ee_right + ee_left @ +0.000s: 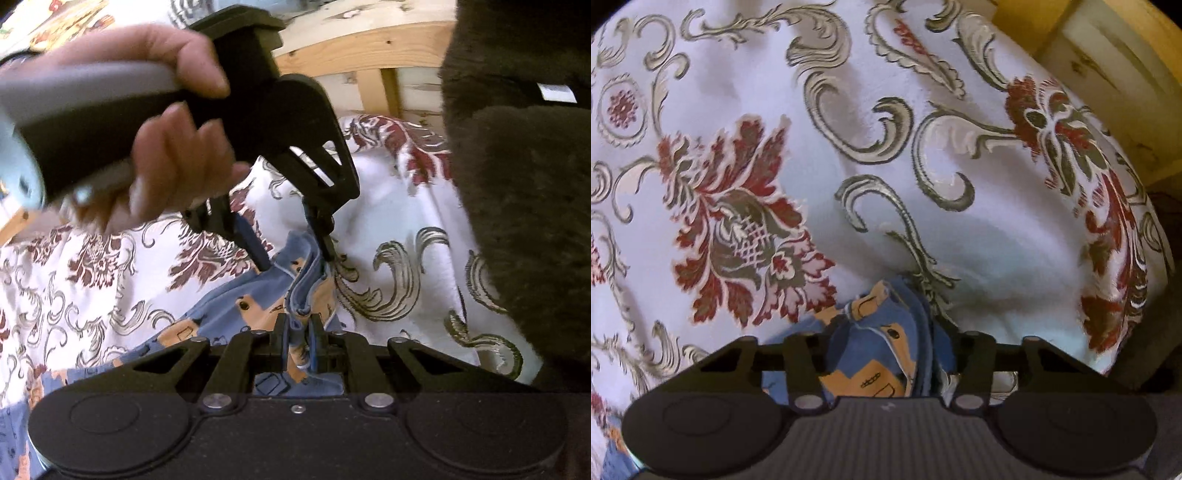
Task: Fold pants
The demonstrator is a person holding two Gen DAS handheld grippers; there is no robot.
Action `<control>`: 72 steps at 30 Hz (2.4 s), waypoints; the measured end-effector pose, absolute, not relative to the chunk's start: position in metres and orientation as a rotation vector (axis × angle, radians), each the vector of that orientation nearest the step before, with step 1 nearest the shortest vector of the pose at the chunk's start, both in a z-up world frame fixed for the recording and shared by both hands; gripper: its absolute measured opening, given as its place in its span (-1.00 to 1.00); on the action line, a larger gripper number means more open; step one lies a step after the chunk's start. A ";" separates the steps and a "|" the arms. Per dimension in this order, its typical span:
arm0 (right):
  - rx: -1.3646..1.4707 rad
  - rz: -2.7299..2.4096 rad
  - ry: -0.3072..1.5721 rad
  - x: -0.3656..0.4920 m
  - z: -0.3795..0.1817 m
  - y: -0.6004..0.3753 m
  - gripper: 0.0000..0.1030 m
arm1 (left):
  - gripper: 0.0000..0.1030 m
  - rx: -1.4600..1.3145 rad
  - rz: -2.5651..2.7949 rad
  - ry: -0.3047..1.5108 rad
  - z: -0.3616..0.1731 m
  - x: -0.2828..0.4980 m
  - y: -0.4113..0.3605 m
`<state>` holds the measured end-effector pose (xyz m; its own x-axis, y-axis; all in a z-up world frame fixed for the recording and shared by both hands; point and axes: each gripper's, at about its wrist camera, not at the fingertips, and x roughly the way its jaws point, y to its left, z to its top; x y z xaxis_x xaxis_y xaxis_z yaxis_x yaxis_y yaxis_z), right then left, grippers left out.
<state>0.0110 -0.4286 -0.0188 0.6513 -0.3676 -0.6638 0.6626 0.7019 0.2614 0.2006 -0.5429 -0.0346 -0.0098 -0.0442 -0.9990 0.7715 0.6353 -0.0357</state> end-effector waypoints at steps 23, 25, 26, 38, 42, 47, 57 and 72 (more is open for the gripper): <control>0.456 -0.548 0.621 0.013 -0.013 -0.414 -0.79 | -0.84 0.549 -0.758 1.440 -0.015 0.203 -0.514; 0.433 -0.530 0.612 0.010 -0.009 -0.409 -0.79 | -0.84 0.507 -0.787 1.428 -0.007 0.204 -0.498; 0.415 -0.517 0.607 0.009 -0.007 -0.406 -0.79 | -0.84 0.485 -0.809 1.419 -0.002 0.205 -0.490; 0.239 -0.297 0.619 0.004 0.010 -0.365 -0.79 | -0.84 0.081 -0.960 1.309 0.016 0.226 -0.349; 0.155 -0.198 0.650 0.009 0.009 -0.346 -0.79 | -0.84 -0.006 -0.920 1.284 0.003 0.236 -0.299; 0.005 -0.046 0.710 0.018 0.003 -0.310 -0.80 | -0.83 -0.124 -0.879 1.295 -0.026 0.245 -0.238; -0.239 0.052 0.822 0.034 -0.026 -0.267 -0.68 | 0.30 -0.295 -0.915 1.244 -0.074 0.247 -0.181; -0.496 0.018 0.828 0.032 -0.045 -0.233 -0.40 | -0.61 -0.318 -0.883 1.238 -0.093 0.252 -0.175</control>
